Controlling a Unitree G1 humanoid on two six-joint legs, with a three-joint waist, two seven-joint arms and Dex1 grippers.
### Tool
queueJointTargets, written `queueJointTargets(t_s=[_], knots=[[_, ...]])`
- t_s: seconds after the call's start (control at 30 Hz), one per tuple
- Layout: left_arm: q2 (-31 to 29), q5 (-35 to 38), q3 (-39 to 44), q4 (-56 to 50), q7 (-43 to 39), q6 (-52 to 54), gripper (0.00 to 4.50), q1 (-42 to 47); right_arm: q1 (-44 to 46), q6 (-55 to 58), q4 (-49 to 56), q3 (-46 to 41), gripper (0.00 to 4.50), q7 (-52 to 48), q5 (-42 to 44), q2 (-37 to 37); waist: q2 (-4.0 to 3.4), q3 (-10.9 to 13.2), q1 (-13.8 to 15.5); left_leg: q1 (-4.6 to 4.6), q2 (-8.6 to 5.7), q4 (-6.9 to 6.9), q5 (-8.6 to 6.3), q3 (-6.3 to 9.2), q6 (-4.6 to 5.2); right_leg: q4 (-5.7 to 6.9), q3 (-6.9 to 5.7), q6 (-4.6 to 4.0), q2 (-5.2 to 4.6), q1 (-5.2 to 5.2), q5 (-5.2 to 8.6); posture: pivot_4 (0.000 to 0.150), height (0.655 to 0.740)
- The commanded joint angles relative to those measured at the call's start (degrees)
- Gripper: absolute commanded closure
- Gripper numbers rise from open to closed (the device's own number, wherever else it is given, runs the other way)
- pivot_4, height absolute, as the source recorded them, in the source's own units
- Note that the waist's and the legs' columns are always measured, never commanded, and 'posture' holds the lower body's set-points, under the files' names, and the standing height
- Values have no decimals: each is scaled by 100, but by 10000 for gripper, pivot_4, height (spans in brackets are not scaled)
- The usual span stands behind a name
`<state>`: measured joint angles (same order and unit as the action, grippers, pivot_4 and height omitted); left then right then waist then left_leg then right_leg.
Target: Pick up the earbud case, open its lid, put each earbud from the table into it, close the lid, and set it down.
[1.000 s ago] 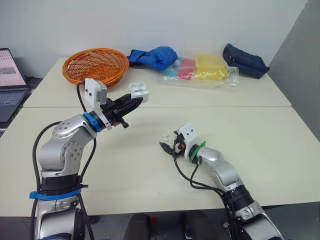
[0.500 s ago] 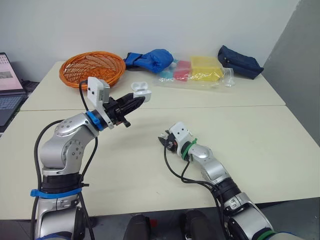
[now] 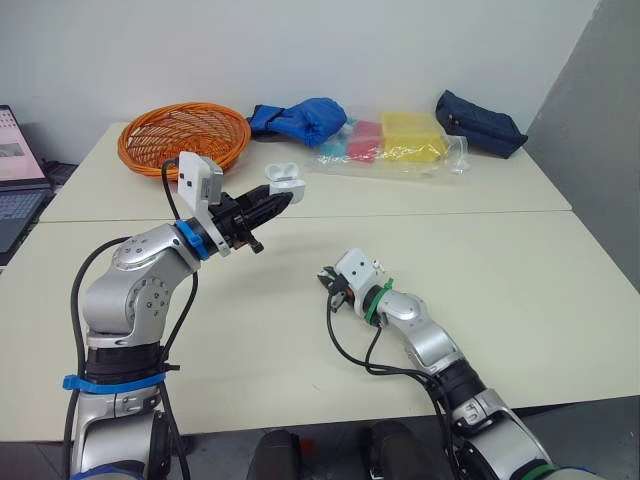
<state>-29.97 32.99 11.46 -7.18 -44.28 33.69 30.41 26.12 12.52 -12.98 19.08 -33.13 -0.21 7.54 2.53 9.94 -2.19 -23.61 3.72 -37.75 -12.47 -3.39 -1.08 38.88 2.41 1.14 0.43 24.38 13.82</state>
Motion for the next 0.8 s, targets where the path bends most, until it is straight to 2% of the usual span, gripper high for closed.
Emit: queueJointTargets(t_s=[0.03, 0.17, 0.23, 0.3, 0.33, 0.4, 0.47, 0.6, 0.8], knots=[[2, 90, 23, -138, 10, -105, 37131, 64, -8, 948, 1734, -369, 41127, -1120, 654, 1043, -15, 10, 45, -8, -2, -1, 0, 0, 0, -2, -2, 2, -4, 3, 0, 1500, 7400], [28, 61, -5, -124, -3, -156, 37131, -11, -45, 1942, 2908, -803, 41127, -2084, 1437, 2400, -14, 10, 57, -23, -10, -7, 0, -1, 0, -11, -6, 5, -14, 11, 1, 1500, 7400], [41, 57, 3, -86, -35, -207, 37131, -60, -242, 2057, 3139, -1262, 41127, -3003, 1824, 3529, -12, 10, 57, -21, -6, -3, 0, 0, 0, -15, -12, 2, -10, 7, 2, 1500, 7400], [54, 67, 22, -59, -64, -245, 37131, -115, -476, 1788, 2974, -1597, 41127, -3942, 1923, 4664, -27, 19, 85, -21, -8, 4, 0, 6, 0, -22, -13, -2, -6, 6, 5, 1500, 7400], [70, 64, 16, -50, -86, -282, 37131, -167, -542, 1447, 2577, -1583, 41127, -4407, 1750, 5258, -36, 25, 101, -22, -9, 7, 0, 6, 0, -28, -12, -6, -8, 5, 7, 1500, 7400], [105, 60, -16, -32, -104, -341, 37131, -237, -523, 819, 1881, -1341, 41127, -4860, 1364, 5912, -36, 26, 85, -20, -14, 13, -1, -5, 1, -40, -13, -31, -15, 3, 23, 1500, 7400], [133, 60, -43, -42, -93, -356, 37131, -267, -427, 368, 1446, -1129, 41127, -4986, 1076, 6080, -29, 25, 24, -19, -10, 13, -1, -7, 2, -56, -12, -30, -13, 0, 21, 1500, 7400], [205, 86, -100, -97, -77, -317, 37131, -355, 252, -1135, 242, -466, 41127, -4922, -53, 5840, -33, 27, -68, -10, -7, 22, -2, -3, 4, -68, -2, -26, 0, -3, 7, 1500, 7400], [96, 183, -33, -346, -37, -190, 37131, -627, 591, -1349, -221, -283, 41127, -5386, -342, 5910, -49, 37, -39, -14, -9, 54, -1, -8, 2, -86, -2, 9, -3, 1, -9, 1500, 7400]])
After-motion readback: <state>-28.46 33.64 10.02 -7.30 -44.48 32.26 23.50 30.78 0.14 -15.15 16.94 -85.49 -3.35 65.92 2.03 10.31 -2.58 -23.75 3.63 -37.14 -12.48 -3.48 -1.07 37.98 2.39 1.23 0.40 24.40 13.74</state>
